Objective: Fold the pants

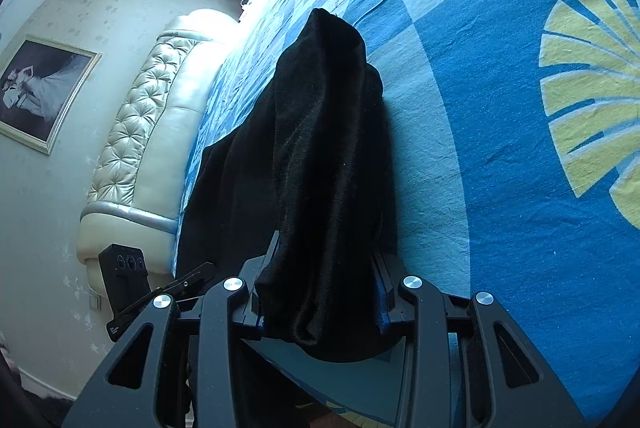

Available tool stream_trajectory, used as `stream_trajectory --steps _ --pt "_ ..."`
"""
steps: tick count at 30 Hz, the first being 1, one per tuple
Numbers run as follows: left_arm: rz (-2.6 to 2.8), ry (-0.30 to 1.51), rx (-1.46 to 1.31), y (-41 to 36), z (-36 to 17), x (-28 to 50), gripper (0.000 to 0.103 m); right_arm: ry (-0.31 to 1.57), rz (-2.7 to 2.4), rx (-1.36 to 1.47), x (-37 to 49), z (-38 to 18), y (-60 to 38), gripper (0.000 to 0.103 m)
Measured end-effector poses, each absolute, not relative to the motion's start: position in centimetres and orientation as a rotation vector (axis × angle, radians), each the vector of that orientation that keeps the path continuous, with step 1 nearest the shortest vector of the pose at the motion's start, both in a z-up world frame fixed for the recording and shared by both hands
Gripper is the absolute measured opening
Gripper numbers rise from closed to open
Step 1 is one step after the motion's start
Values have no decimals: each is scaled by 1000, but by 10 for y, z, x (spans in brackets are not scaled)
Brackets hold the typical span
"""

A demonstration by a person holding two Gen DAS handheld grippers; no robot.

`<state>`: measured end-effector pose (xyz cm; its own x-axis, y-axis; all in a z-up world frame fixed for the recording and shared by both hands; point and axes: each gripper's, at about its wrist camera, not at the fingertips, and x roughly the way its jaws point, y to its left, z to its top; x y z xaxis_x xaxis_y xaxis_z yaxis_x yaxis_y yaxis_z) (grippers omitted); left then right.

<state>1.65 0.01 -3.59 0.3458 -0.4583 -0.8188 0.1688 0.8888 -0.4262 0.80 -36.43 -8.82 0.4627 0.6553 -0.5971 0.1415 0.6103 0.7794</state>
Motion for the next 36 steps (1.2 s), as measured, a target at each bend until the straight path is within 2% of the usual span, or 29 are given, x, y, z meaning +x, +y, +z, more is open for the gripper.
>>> stream_trajectory --steps 29,32,36 --pt "-419 1131 -294 10 -39 8 45 1055 380 926 8 -98 -369 39" --pt "-416 1130 -289 9 -40 8 48 1051 382 929 8 -98 -369 39" --pt "-425 1107 -281 9 -40 8 57 1041 384 947 7 -99 -371 40"
